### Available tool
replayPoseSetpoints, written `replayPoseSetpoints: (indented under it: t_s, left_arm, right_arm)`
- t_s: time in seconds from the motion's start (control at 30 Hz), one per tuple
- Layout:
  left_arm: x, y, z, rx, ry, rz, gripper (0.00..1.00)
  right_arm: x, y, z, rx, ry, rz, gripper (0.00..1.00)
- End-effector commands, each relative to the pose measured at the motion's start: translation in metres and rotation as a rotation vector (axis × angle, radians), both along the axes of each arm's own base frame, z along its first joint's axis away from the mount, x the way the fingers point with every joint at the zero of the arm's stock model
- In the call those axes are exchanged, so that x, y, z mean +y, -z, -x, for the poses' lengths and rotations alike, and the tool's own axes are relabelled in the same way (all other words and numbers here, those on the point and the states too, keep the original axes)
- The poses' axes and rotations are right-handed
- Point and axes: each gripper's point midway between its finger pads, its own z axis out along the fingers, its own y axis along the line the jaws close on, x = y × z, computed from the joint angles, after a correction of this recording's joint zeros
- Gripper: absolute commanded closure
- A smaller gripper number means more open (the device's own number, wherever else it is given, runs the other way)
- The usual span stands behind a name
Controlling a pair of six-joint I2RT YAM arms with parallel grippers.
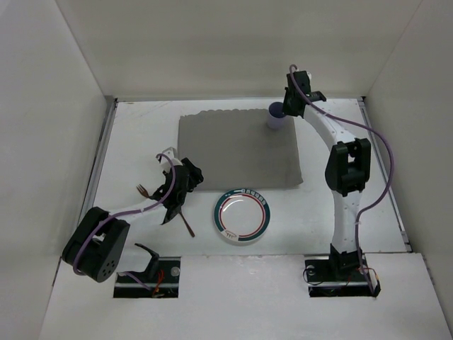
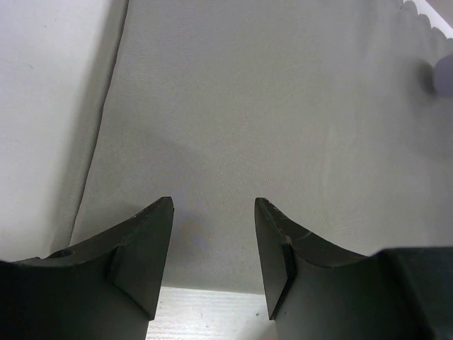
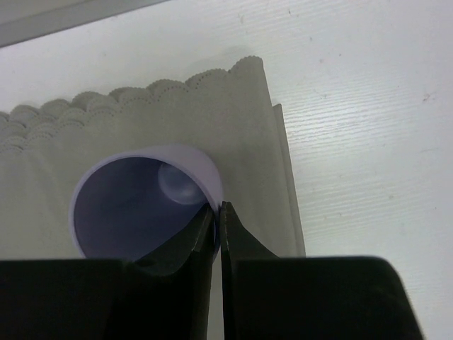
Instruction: Set the dinner table for one person
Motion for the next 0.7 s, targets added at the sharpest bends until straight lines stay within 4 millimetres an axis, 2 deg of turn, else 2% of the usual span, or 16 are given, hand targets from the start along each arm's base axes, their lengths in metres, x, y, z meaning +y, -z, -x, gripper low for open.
replayPoseSetpoints:
  t_s: [0.0, 0.2, 0.27, 0.33, 0.4, 0.67]
  left_arm:
    - [0.000, -0.017, -0.006, -0.065, -0.008, 0.017, 0.53]
    - [0.000, -0.015, -0.005, -0.059, -0.010, 0.015, 0.53]
    - [-0.001, -0.017, -0.005, -0.066, -0.007, 0.018, 0.53]
    - [0.001, -0.016, -0.005, -0.064, -0.018, 0.016, 0.53]
    - [0.003, -0.014, -0.005, -0.059, -0.022, 0.015, 0.53]
    - [0.000, -0.011, -0.004, -0.048, -0.021, 0.013, 0.53]
  right_arm:
    - [-0.001, -0.010, -0.011, -0.027, -0.010, -0.004, 0.87]
    - [-0.006, -0.005, -0.016, -0.022, -0.002, -0.003, 0.84]
    - [-0.006, -0.006, -0.015, -0.025, -0.001, -0.003, 0.78]
    - [-0.006, -0.009, -0.016, -0.036, -0.001, -0.009, 0.67]
    - [-0.005, -0.016, -0.017, -0.052, -0.004, -0.010, 0.60]
    - [-0.005, -0.049, -0.009, -0.120, -0.003, -0.030, 0.52]
